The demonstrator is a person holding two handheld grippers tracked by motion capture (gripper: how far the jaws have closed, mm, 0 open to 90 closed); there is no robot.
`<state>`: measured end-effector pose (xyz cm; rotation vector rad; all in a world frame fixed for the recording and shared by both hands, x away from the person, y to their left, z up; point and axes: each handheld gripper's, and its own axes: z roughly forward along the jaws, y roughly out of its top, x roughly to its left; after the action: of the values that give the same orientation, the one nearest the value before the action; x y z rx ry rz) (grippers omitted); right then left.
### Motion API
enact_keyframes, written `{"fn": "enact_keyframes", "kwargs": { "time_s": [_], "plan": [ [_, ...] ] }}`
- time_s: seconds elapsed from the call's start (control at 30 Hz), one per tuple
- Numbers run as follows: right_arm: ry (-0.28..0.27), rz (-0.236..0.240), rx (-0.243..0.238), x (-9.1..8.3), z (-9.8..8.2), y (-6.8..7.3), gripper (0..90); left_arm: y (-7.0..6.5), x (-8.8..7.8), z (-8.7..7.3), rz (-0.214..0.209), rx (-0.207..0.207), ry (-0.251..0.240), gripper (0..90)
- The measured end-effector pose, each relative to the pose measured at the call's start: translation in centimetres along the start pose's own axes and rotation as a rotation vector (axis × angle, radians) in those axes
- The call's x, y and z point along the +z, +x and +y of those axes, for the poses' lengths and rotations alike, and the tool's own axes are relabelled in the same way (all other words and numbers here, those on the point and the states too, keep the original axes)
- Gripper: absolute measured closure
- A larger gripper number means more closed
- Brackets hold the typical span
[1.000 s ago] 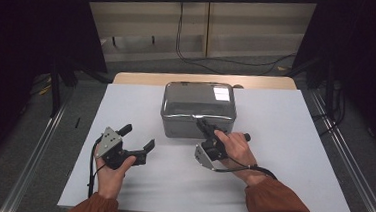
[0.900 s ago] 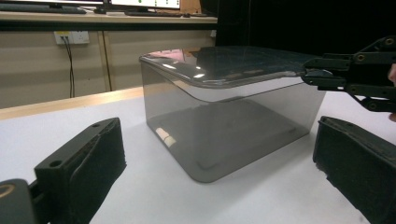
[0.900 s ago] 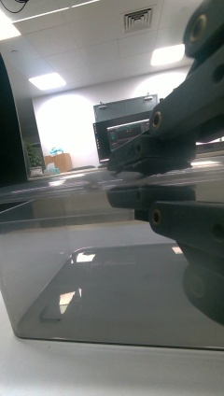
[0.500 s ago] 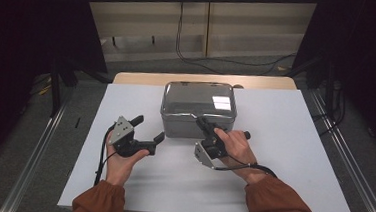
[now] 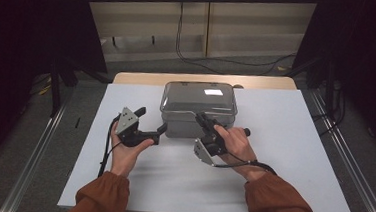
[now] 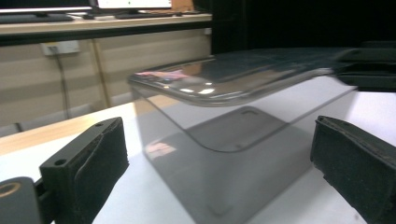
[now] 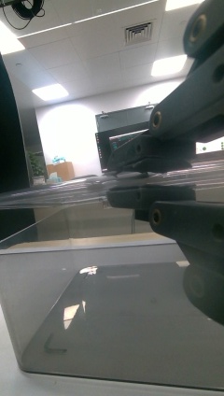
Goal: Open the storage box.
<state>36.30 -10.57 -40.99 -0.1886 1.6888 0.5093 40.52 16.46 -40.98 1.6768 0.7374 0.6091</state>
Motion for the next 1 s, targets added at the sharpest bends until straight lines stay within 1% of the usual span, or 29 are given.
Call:
{"fn": "enact_keyframes", "kwargs": {
  "time_s": [0.03,0.13,0.17,0.3,0.37,0.4,0.43,0.47,0.5,0.53,0.57,0.63,0.67,0.7,0.73,0.77,0.87,0.9,0.93,0.97,1.0],
  "plan": [
    [-0.001,-0.007,-0.003,0.0,0.0,-0.1,82.4,0.3,0.4,0.0,0.008,-0.006,-0.016,3.8],
    [0.0,-0.009,-0.007,0.1,0.0,-0.3,82.4,0.7,0.9,0.0,0.02,-0.01,-0.01,4.1],
    [-0.001,-0.011,-0.008,0.1,0.0,-0.3,82.4,0.8,1.1,0.0,0.02,-0.017,-0.011,4.0],
    [0.005,-0.011,-0.007,0.3,0.0,-0.5,82.4,1.1,2.0,0.3,0.015,-0.011,-0.016,4.0],
    [0.004,-0.01,-0.006,0.4,0.0,-0.5,82.5,1.2,2.4,0.4,0.015,-0.008,-0.007,4.0],
    [0.003,-0.013,-0.008,0.4,-0.1,-0.5,82.5,1.3,2.6,0.4,0.021,0.004,-0.011,4.1],
    [0.005,-0.019,0.006,0.4,0.0,-0.7,82.5,1.3,2.7,0.4,0.027,-0.004,-0.011,4.7],
    [0.005,-0.019,0.006,0.4,0.0,-0.7,82.5,1.4,2.9,0.4,0.033,-0.012,-0.014,4.7],
    [0.006,-0.025,0.016,0.4,0.0,-0.7,82.5,1.4,3.2,0.3,0.025,-0.022,-0.023,4.7],
    [0.003,-0.026,0.013,0.5,0.0,-0.7,82.4,1.4,3.5,0.3,0.029,-0.015,-0.026,4.7],
    [0.002,-0.025,0.006,0.5,0.1,-0.6,82.5,1.4,3.6,0.4,0.033,0.009,-0.018,5.2],
    [0.003,-0.025,0.006,0.5,0.0,-0.7,82.5,1.4,4.0,0.3,0.03,0.001,-0.03,6.1],
    [0.004,-0.025,0.005,0.4,0.0,-0.8,82.5,1.5,4.1,0.3,0.032,0.006,-0.029,6.3],
    [0.004,-0.025,0.005,0.4,0.0,-0.8,82.5,1.5,4.3,0.3,0.032,0.001,-0.024,6.3],
    [0.004,-0.025,0.013,0.4,-0.1,-0.8,82.5,1.6,4.4,0.3,0.034,0.007,-0.019,6.3],
    [0.002,-0.027,0.01,0.5,0.0,-0.9,82.6,1.7,4.7,0.3,0.04,0.0,-0.026,6.4],
    [0.0,-0.026,0.008,0.5,0.0,-0.8,82.5,1.8,4.8,0.2,0.037,-0.008,-0.025,8.3],
    [0.0,-0.026,0.003,0.5,0.0,-0.7,82.5,1.8,4.9,0.3,0.037,-0.004,-0.028,9.1],
    [0.0,-0.026,0.003,0.5,0.0,-0.7,82.5,2.0,4.9,0.3,0.033,0.014,-0.021,9.1],
    [0.003,-0.025,0.004,0.5,0.1,-0.6,82.5,1.9,4.9,0.5,0.034,0.002,-0.038,10.3],
    [0.003,-0.025,0.004,0.5,0.1,-0.6,82.5,1.9,4.9,0.5,0.034,0.002,-0.038,11.0]
  ]
}}
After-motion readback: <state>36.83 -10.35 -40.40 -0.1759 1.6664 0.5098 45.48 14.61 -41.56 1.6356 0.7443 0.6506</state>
